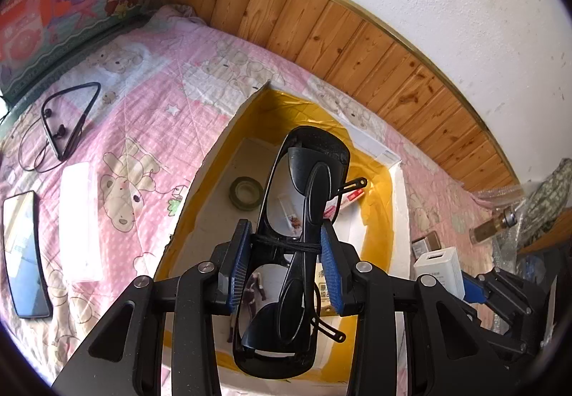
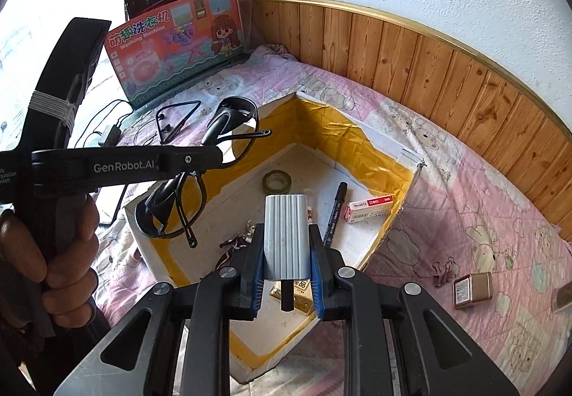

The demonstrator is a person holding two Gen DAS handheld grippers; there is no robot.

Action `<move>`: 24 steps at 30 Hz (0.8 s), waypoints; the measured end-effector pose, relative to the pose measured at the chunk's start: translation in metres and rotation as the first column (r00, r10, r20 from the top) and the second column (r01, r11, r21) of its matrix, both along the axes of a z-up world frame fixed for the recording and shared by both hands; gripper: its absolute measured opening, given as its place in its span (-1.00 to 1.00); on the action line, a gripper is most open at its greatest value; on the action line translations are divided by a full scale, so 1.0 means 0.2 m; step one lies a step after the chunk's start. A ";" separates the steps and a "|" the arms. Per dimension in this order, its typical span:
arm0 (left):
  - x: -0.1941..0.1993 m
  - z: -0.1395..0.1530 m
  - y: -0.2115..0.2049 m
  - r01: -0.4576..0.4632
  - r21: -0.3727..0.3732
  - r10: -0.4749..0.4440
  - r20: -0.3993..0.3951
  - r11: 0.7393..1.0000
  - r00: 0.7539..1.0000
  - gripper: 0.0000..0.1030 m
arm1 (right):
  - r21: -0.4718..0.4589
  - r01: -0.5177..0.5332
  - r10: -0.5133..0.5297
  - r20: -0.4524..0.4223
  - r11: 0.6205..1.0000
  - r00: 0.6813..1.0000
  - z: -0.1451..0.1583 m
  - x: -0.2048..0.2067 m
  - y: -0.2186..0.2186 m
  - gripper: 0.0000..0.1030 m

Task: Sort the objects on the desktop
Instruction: 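Carry the sunglasses in left tool and the plug in right tool over the box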

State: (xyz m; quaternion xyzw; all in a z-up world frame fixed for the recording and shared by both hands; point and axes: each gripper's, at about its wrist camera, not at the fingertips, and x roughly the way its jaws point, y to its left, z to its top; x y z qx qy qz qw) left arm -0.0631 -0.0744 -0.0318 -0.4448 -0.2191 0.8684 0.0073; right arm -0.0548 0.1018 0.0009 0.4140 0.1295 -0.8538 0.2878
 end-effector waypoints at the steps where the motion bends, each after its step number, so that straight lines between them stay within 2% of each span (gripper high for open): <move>1: -0.01 -0.01 0.00 0.004 -0.005 -0.004 0.007 1.000 1.000 -0.26 | 0.002 -0.001 0.001 0.004 1.000 1.000 0.00 -0.02 -0.01 -0.56; 11: -0.07 -0.10 0.06 0.055 -0.028 -0.052 0.083 0.998 0.995 -0.26 | 0.029 -0.009 0.008 0.032 1.000 0.999 -0.03 -0.20 -0.09 -0.56; 24: -0.08 -0.17 0.14 0.114 -0.030 -0.109 0.137 0.993 0.985 -0.26 | 0.079 -0.026 0.020 0.068 0.997 0.997 -0.08 -0.41 -0.21 -0.56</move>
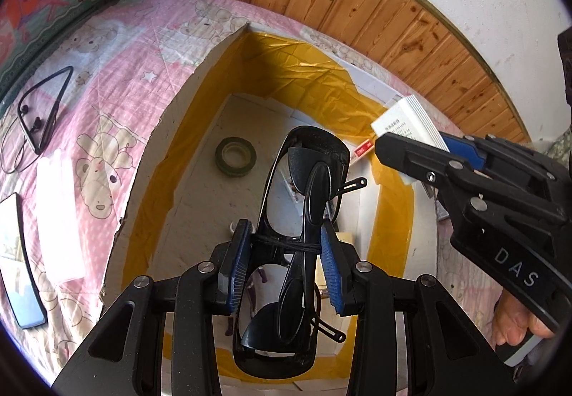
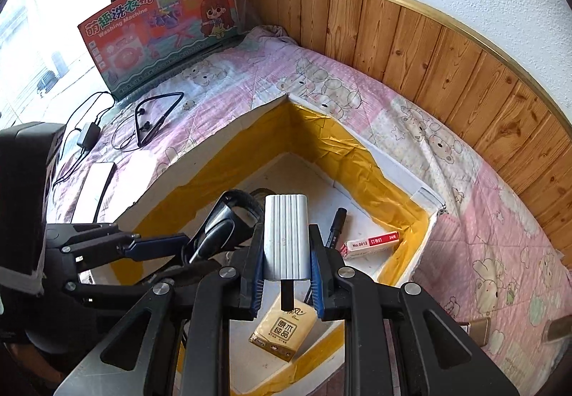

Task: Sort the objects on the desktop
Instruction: 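Carry the sunglasses in left tool and the plug in right tool over the box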

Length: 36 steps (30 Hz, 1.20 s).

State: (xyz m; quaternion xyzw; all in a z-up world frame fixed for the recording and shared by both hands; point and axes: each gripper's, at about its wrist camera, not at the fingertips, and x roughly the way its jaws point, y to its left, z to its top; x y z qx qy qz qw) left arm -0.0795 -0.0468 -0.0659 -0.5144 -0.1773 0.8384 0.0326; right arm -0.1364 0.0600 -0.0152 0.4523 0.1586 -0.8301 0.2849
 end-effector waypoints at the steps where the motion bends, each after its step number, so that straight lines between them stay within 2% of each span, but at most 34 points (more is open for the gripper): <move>1: 0.00 0.00 0.00 0.001 0.002 -0.001 0.005 1.000 1.000 -0.26 | 0.004 -0.001 0.001 0.003 1.000 1.000 0.00 -0.01 -0.01 -0.56; 9: -0.02 -0.04 0.01 0.015 0.026 -0.016 0.033 1.000 0.999 -0.26 | 0.038 -0.011 0.010 0.013 0.999 1.000 -0.03 -0.11 -0.09 -0.56; 20: -0.04 -0.12 -0.01 0.015 0.117 -0.027 0.104 0.993 0.994 -0.26 | 0.079 -0.005 0.001 0.048 0.997 0.999 -0.08 -0.25 -0.18 -0.56; 36: -0.06 -0.18 0.00 0.008 0.142 -0.029 0.151 0.990 0.988 -0.26 | 0.146 -0.007 -0.009 0.110 0.989 0.994 -0.23 -0.42 -0.30 -0.56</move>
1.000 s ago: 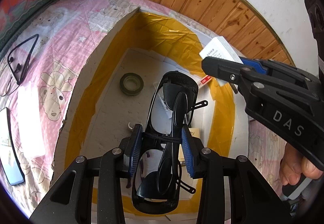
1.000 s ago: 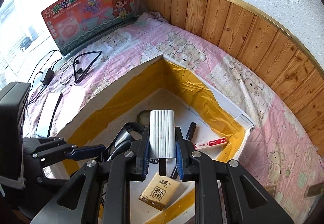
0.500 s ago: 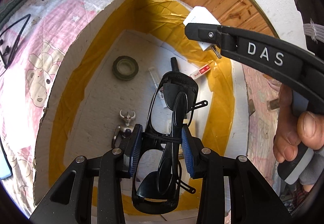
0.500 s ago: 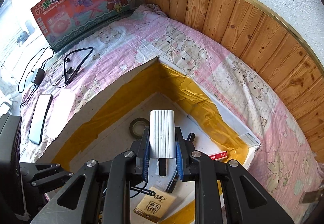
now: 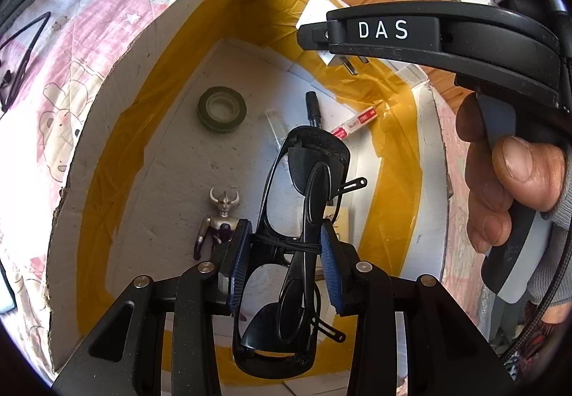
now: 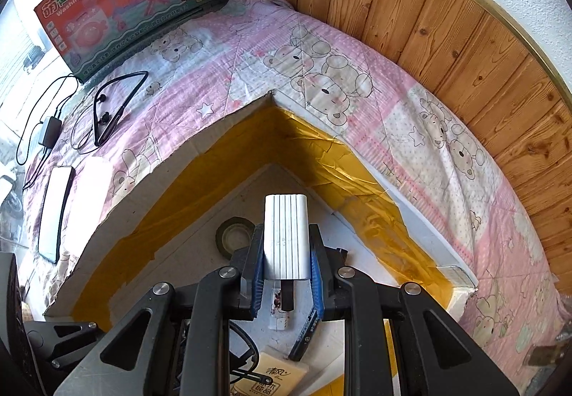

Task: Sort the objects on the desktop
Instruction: 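Carry the sunglasses in left tool and the plug in right tool over the box, then open right tool to drop the plug while left tool drops the sunglasses into the box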

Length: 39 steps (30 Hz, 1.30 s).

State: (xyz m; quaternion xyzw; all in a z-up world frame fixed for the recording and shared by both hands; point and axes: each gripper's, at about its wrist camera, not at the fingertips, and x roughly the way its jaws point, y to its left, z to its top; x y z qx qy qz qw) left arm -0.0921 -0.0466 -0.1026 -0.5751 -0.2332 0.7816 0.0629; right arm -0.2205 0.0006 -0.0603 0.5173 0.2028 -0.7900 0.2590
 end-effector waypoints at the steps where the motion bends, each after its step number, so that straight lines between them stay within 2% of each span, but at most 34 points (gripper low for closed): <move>1: 0.00 -0.01 0.00 -0.001 0.002 0.001 0.005 1.000 1.000 -0.26 | 0.003 0.002 -0.002 0.005 1.000 1.000 -0.01 -0.01 0.00 -0.56; 16: -0.03 -0.05 -0.03 -0.033 0.065 0.030 0.046 0.997 0.999 -0.25 | 0.059 0.008 -0.011 0.040 0.998 0.999 -0.13 -0.11 -0.10 -0.56; 25: -0.04 -0.07 -0.03 -0.047 0.088 0.040 0.074 0.995 0.996 -0.21 | 0.082 0.030 -0.033 0.046 0.996 0.998 -0.21 -0.14 -0.08 -0.56; 29: -0.04 -0.06 -0.03 -0.052 0.097 0.044 0.076 0.994 0.996 -0.12 | 0.077 0.047 -0.050 0.036 0.996 0.998 -0.21 -0.15 -0.06 -0.55; 35: 0.01 -0.02 -0.01 -0.065 0.090 0.060 0.051 0.994 0.997 -0.09 | 0.067 0.062 -0.064 0.037 0.996 0.997 -0.18 -0.13 -0.02 -0.55; 39: -0.08 0.00 -0.07 -0.064 0.081 0.061 0.036 0.995 0.997 -0.08 | 0.051 0.061 -0.063 0.044 0.997 0.997 -0.14 -0.09 0.03 -0.52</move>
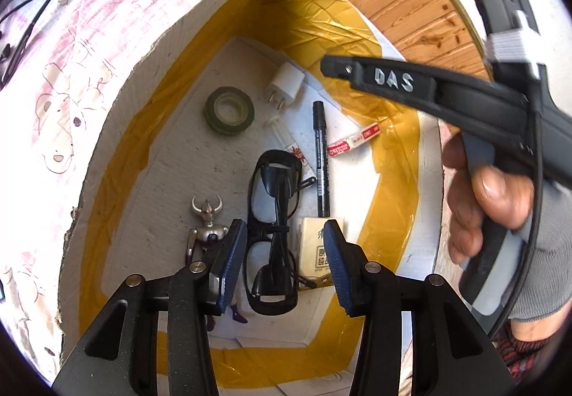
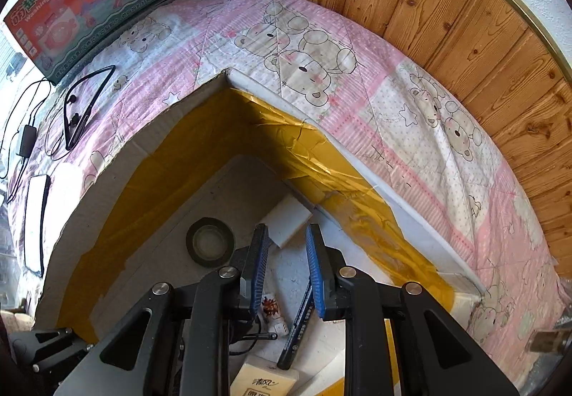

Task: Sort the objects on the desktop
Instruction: 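Open right tool to drop the plug while left tool drops the sunglasses into the box, then lift both open tools out and move them toward the gold tin and pink clips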

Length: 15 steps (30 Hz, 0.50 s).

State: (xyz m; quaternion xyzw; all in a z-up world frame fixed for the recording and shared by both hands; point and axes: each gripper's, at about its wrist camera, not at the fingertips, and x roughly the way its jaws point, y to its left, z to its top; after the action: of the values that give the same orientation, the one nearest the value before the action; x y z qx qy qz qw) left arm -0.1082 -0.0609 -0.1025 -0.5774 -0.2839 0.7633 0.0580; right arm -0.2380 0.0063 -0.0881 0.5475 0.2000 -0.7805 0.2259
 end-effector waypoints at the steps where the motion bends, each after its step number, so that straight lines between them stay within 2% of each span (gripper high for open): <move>1: 0.00 0.00 -0.01 0.001 -0.006 -0.001 -0.003 1.000 1.000 -0.08 | 0.002 -0.006 0.006 0.002 1.000 1.000 0.01 0.02 0.01 -0.51; 9: 0.06 0.10 0.01 0.005 -0.105 -0.014 -0.080 0.994 0.997 -0.08 | 0.024 -0.091 0.090 0.017 0.996 0.996 0.16 0.18 0.15 -0.43; 15: 0.10 0.19 0.02 -0.011 -0.140 -0.012 -0.162 0.990 0.987 -0.08 | 0.038 -0.173 0.173 0.008 0.984 0.985 0.33 0.29 0.26 -0.36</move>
State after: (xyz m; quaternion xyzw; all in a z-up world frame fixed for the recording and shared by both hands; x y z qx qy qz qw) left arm -0.0889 -0.0569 -0.0636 -0.5158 -0.2237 0.8260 0.0405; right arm -0.1792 0.0587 -0.0211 0.5341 0.2613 -0.7527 0.2828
